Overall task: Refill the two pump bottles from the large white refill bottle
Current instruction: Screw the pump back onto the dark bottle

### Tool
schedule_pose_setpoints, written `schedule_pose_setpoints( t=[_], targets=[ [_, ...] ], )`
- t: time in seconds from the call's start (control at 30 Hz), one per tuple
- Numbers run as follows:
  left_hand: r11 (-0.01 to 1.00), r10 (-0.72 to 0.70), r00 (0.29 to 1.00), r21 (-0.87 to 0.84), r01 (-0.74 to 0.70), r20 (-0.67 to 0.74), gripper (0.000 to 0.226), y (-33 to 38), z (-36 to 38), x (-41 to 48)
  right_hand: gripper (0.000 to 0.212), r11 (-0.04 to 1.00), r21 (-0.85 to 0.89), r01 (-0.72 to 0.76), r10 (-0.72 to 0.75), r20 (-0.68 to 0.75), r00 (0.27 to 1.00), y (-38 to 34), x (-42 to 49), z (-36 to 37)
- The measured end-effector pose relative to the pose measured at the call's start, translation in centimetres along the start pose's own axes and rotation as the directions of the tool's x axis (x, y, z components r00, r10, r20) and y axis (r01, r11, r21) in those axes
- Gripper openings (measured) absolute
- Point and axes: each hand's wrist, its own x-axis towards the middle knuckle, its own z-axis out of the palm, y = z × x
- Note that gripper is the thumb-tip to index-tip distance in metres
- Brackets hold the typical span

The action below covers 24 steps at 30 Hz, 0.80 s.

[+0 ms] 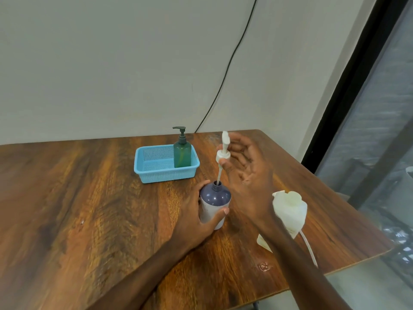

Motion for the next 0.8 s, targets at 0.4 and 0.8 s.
schedule_pose_setpoints(
  t=[0.4, 0.8],
  targets=[
    [0.999, 0.047, 0.998, 0.001, -0.047, -0.04, 0.08, 0.1, 0.1, -0.3, 0.057, 0.97, -0.137, -0.202, 0.215, 0.087, 0.973, 3.7, -3.8, -0.3],
    [0.992, 0.097, 0.994, -0.081, -0.093, 0.043, 0.057, 1.3, -1.4, 0.1, 0.081, 0.945, -0.172, -0.277, 0.284, 0.014, 0.959, 5.0, -5.1, -0.4]
  ],
)
